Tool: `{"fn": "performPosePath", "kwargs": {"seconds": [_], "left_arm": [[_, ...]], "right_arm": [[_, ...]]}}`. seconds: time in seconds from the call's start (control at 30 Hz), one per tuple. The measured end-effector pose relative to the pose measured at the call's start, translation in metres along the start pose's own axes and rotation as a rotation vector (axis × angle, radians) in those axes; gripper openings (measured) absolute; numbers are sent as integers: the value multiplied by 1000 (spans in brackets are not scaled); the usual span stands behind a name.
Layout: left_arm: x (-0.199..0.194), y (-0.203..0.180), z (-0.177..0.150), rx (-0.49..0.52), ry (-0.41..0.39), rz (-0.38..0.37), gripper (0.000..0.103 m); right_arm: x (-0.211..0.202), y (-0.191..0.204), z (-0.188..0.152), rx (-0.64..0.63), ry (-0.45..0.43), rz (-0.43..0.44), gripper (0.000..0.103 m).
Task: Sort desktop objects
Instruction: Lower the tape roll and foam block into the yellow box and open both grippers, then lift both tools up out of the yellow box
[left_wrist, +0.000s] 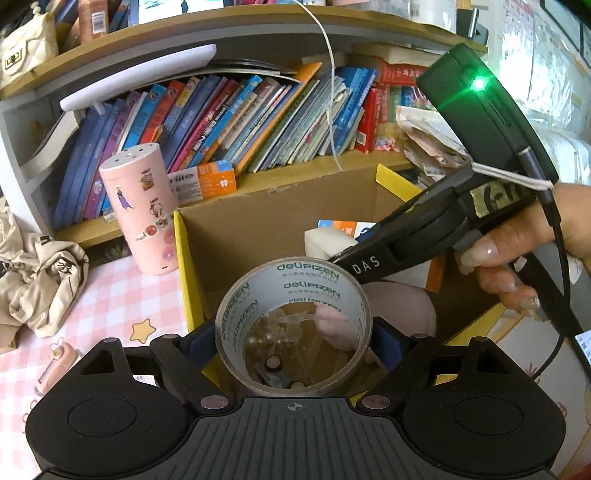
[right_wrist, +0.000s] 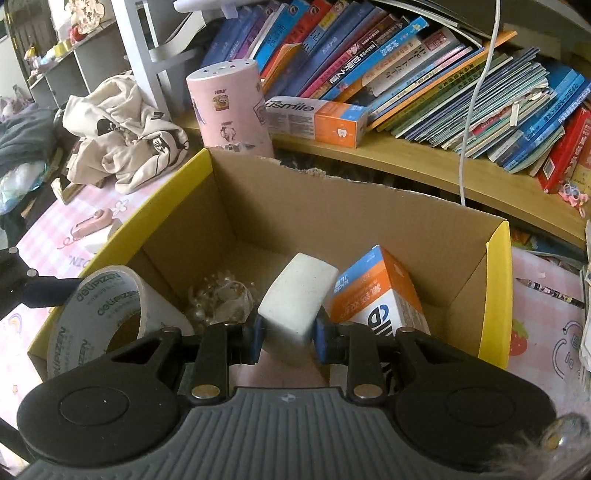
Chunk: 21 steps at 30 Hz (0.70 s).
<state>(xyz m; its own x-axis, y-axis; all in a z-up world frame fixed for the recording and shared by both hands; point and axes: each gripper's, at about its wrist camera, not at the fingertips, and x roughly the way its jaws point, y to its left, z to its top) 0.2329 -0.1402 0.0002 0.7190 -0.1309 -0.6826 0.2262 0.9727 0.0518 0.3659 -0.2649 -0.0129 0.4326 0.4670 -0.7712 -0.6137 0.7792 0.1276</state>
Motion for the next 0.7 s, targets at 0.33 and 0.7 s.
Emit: {"fn": "performPosePath", "kwargs": {"seconds": [0.33, 0.7], "left_arm": [[-17, 2, 4, -23, -55, -8, 90], [-57, 4, 1, -70, -159, 23, 94]], "right_arm": [[-27, -8, 6, 108, -110, -4, 83], [-70, 8, -6, 122, -202, -76, 91]]}}
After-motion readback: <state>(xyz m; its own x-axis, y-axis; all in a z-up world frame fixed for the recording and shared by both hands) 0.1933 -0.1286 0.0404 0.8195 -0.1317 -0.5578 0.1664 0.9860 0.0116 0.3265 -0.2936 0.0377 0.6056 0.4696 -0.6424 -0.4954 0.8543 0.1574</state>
